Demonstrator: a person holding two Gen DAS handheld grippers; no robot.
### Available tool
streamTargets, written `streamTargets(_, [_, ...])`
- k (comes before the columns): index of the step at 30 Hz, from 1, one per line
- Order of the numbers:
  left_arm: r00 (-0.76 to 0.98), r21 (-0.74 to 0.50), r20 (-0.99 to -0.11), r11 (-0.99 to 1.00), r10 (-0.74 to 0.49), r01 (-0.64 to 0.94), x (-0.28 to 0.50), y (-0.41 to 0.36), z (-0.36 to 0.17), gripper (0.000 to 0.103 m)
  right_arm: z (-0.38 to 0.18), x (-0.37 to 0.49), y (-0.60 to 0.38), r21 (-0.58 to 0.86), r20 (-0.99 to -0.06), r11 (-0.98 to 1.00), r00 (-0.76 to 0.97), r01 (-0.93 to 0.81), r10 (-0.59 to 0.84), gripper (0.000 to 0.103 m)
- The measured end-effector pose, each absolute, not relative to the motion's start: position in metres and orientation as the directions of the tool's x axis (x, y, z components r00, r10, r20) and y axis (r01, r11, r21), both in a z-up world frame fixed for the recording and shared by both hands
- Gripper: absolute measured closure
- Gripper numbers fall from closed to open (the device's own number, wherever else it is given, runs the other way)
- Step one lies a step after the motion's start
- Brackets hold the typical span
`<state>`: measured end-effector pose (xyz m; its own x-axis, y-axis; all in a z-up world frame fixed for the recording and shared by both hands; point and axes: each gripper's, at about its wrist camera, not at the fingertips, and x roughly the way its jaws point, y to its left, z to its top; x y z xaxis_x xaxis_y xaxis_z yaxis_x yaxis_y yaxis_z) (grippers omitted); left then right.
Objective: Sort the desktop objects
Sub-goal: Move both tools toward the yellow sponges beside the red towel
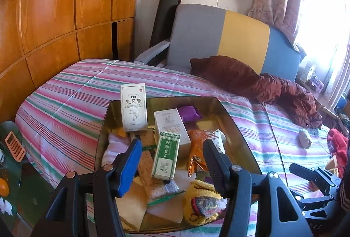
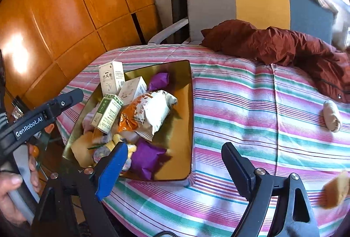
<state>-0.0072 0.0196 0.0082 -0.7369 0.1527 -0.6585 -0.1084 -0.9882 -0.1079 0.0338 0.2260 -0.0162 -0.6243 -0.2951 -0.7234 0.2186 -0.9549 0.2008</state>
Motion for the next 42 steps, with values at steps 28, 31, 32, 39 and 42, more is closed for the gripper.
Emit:
streamTargets(28, [-0.656,-0.084,-0.675,-0.918,0.339,-0.388,0.000,0.110,0.006,0.044,-0.038,0.069,0.326,0.153,-0.776,-0.987,-0.624,-0.041,-0.095,0.013])
streamTargets(31, [-0.635,-0.111,-0.673,-0.901,0.378,-0.419,0.002,0.117,0.007,0.044,-0.040,0.071,0.336,0.150,-0.783,-0.987,-0.617,-0.063,-0.079,0.013])
streamTargets(32, [-0.632,-0.117,-0.672,-0.897,0.387,-0.425,0.001,0.118,0.007,0.044,-0.040,0.072,0.339,0.148,-0.784,-0.987,-0.617,-0.069,-0.075,0.013])
streamTargets(39, [-0.595,-0.150,-0.680,-0.876,0.428,-0.459,-0.003,0.131,0.007,0.044,-0.029,0.084,0.376,0.140,-0.776,-0.980,-0.631,-0.142,-0.019,0.013])
streamTargets(42, [-0.585,-0.149,-0.679,-0.864,0.444,-0.482,-0.002,0.141,0.009,0.044,-0.019,0.092,0.409,0.153,-0.768,-0.965,-0.640,-0.212,0.019,0.013])
